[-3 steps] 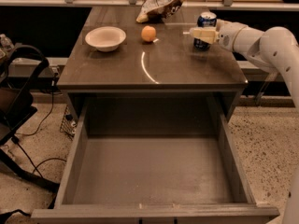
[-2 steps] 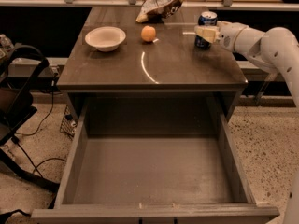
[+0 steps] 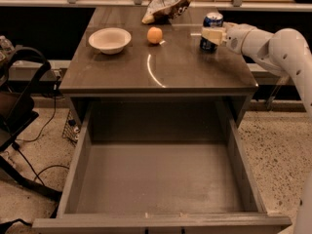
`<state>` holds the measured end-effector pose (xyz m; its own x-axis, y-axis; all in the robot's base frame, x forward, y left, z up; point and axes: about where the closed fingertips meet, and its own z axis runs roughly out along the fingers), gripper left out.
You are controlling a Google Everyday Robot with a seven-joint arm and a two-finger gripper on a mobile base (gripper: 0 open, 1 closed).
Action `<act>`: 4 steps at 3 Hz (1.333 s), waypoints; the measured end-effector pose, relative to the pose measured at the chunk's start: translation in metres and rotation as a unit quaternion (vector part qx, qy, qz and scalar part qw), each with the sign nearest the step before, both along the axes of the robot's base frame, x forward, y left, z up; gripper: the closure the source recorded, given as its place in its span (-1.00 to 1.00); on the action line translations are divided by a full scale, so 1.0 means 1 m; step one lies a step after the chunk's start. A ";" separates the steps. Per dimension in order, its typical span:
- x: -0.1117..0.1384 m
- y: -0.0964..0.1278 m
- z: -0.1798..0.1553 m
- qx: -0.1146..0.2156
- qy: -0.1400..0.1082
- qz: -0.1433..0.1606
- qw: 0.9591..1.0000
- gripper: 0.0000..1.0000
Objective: Pick pepsi can
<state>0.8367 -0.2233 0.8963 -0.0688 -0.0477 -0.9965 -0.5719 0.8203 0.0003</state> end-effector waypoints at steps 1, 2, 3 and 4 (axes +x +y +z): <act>0.000 0.000 0.011 0.000 0.001 -0.004 1.000 1.00; -0.010 -0.013 0.074 -0.006 -0.013 -0.027 1.000 1.00; -0.016 -0.021 0.117 -0.012 -0.021 -0.040 0.999 1.00; -0.039 -0.023 0.200 -0.026 -0.039 -0.056 0.997 1.00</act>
Offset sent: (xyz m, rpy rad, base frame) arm -0.0170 -0.0319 0.1208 -0.0194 -0.0486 -0.0973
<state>0.7979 -0.2466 1.0967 0.0005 -0.0964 -0.9953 -0.4735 0.8767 -0.0852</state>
